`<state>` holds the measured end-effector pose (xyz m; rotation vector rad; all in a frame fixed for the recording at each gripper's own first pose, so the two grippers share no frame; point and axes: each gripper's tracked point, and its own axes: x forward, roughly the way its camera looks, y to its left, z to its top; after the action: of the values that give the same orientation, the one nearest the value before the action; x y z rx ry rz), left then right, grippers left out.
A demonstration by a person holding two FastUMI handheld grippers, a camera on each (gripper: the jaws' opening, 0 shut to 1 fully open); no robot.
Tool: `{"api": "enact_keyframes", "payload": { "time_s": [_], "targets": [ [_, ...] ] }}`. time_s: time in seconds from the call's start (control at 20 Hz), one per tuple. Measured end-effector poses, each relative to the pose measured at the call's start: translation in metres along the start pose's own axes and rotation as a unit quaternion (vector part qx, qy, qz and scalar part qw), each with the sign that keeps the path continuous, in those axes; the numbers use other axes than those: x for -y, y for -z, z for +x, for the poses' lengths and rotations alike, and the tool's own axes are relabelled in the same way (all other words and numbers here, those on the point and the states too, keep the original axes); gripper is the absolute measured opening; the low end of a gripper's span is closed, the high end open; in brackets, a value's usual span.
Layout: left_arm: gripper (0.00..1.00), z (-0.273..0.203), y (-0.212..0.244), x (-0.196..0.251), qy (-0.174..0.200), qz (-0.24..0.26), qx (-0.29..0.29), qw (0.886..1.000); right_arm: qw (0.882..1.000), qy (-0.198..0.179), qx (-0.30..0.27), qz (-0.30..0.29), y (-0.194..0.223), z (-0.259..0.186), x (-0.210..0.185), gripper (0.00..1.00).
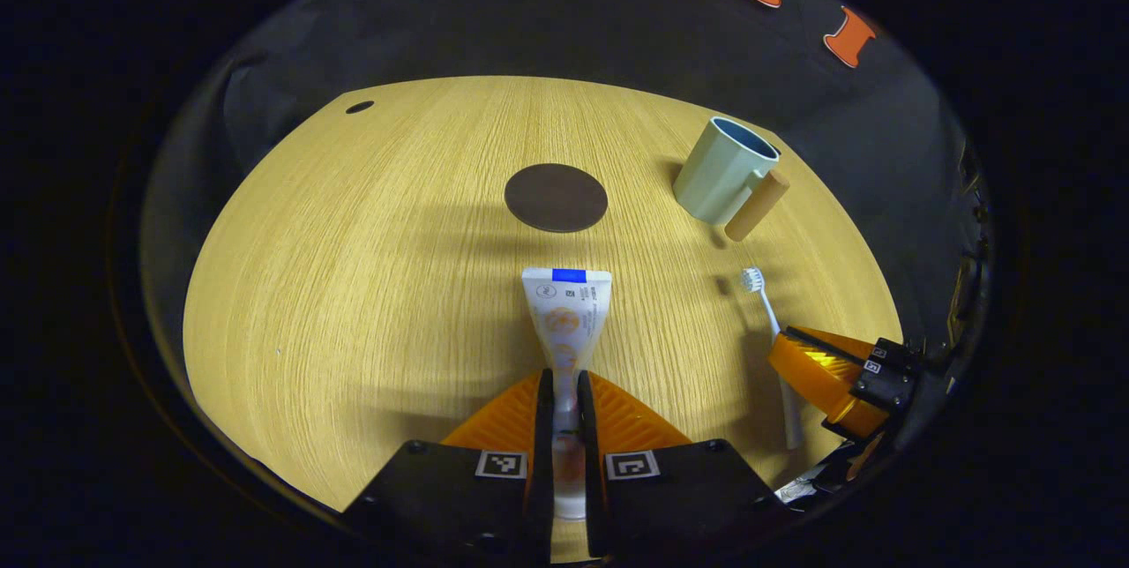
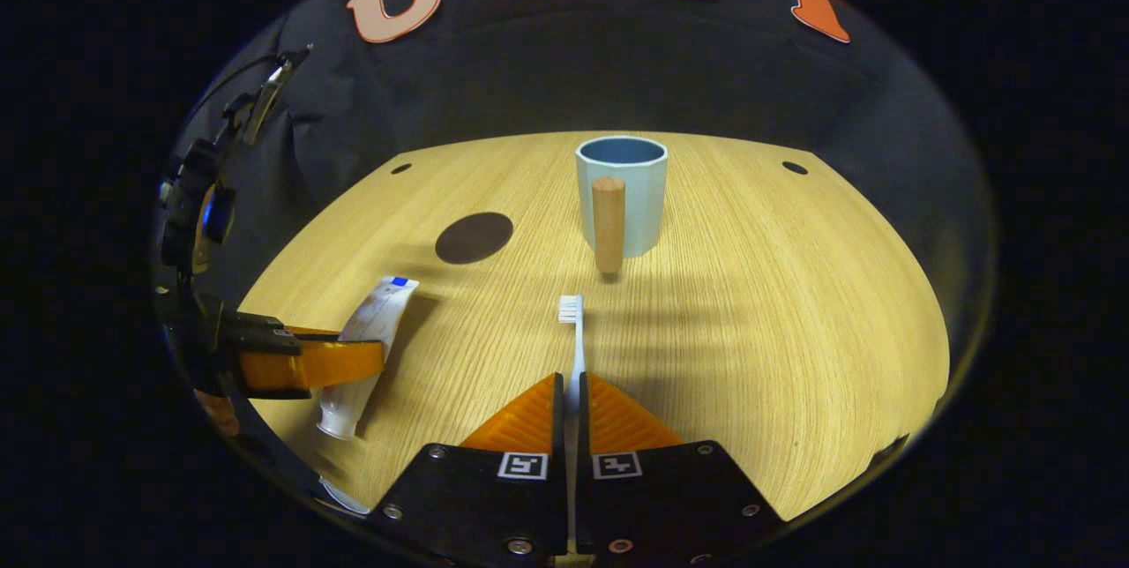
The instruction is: Put the toothbrush and toothpaste on the desktop into the cup, then pick up the cup and place it on the coaster on the desktop.
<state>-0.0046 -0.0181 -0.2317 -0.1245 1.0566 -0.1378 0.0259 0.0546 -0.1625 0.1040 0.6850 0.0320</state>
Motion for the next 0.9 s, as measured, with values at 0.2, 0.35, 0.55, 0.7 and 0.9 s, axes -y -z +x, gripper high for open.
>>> {"api": "enact_keyframes", "payload": {
  "time_s": [0.2, 0.35, 0.55, 0.7, 0.9],
  "targets": [
    [0.19, -0.003, -0.008, -0.003, 0.004, -0.008, 0.009, 1.000, 0.999, -0.014, 0.045, 0.001, -0.022, -0.014, 0.001, 0.05],
    [0.19, -0.010, -0.014, -0.003, -0.003, -0.002, 0.022, 1.000, 0.995, -0.029, 0.091, 0.004, -0.051, -0.030, 0.006, 0.04],
    [0.18, -0.023, -0.023, -0.005, -0.001, 0.005, 0.038, 0.999, 0.987, -0.054, 0.150, 0.003, -0.092, -0.044, 0.003, 0.04],
    [0.18, -0.022, -0.027, -0.003, -0.008, 0.004, 0.046, 0.999, 0.980, -0.060, 0.187, -0.001, -0.119, -0.044, 0.006, 0.04],
    [0.18, -0.020, -0.027, -0.003, -0.008, -0.004, 0.051, 0.999, 0.968, -0.068, 0.242, 0.011, -0.160, -0.040, 0.012, 0.04]
  ]
}}
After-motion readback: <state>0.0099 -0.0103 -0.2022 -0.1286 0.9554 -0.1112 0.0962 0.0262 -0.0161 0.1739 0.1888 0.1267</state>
